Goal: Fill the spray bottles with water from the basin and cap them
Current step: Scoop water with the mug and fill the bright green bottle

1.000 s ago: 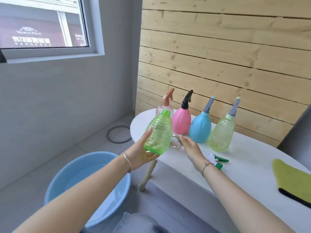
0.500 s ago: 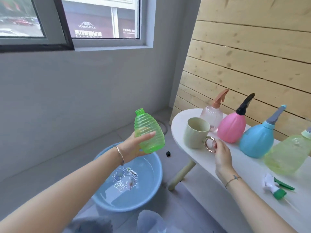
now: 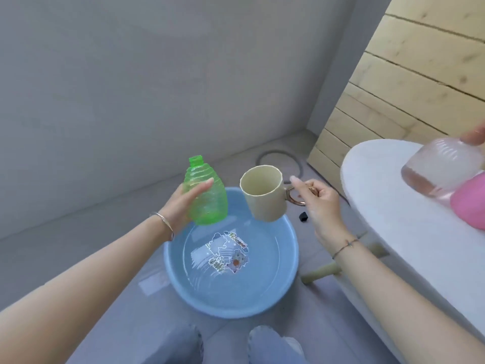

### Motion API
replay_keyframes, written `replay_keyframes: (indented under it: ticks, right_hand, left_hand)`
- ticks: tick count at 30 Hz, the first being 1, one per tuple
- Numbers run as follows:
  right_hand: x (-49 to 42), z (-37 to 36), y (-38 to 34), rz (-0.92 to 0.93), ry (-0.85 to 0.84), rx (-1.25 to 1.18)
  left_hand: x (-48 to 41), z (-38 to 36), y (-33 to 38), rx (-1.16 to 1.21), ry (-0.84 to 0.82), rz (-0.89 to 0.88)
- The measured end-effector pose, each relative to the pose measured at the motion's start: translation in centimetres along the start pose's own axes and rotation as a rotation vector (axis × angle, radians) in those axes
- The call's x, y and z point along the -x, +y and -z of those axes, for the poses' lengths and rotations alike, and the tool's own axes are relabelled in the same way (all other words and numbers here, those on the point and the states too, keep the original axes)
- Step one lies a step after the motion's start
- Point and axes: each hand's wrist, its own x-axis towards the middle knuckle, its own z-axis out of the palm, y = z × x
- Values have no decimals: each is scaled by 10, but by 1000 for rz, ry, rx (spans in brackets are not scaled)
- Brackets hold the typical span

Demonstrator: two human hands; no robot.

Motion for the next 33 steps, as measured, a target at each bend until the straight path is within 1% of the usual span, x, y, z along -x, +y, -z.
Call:
replay_keyframes:
  ticks: [2, 4, 6, 8, 11, 14, 16, 21, 27, 30, 33]
  right_hand:
    - [-10, -14, 28, -7, -51, 83]
    - [-21, -27, 62, -26, -97, 189]
    - [-31, -35, 97, -59, -146, 327]
    - [-36, -40, 125, -44, -174, 470]
    - [-42, -46, 166, -22, -187, 633]
    - [-47, -53, 197, -16, -179, 723]
    - [-51, -58, 213, 23, -195, 788]
    - [-56, -67, 231, 92, -231, 875]
    - [-52, -78, 234, 108, -282, 924]
    - [-49, -79, 237, 80, -291, 892]
    - [-49, -76, 237, -4, -266, 808]
  left_hand:
    - [-13, 20, -18, -32, 54, -5]
    - [-29, 39, -44, -99, 143, 15]
    - [-38, 48, -68, -259, 218, 36]
    - [-43, 50, -86, -396, 271, 7]
    - [-57, 54, -114, -531, 241, -72]
    - [-68, 58, -136, -532, 206, -96]
    - [-73, 61, -151, -540, 205, -94]
    - [-77, 69, -178, -579, 239, -86]
    - [-78, 70, -185, -564, 248, -72]
    - [-78, 69, -184, -528, 237, -66]
    - [-75, 68, -184, -518, 208, -57]
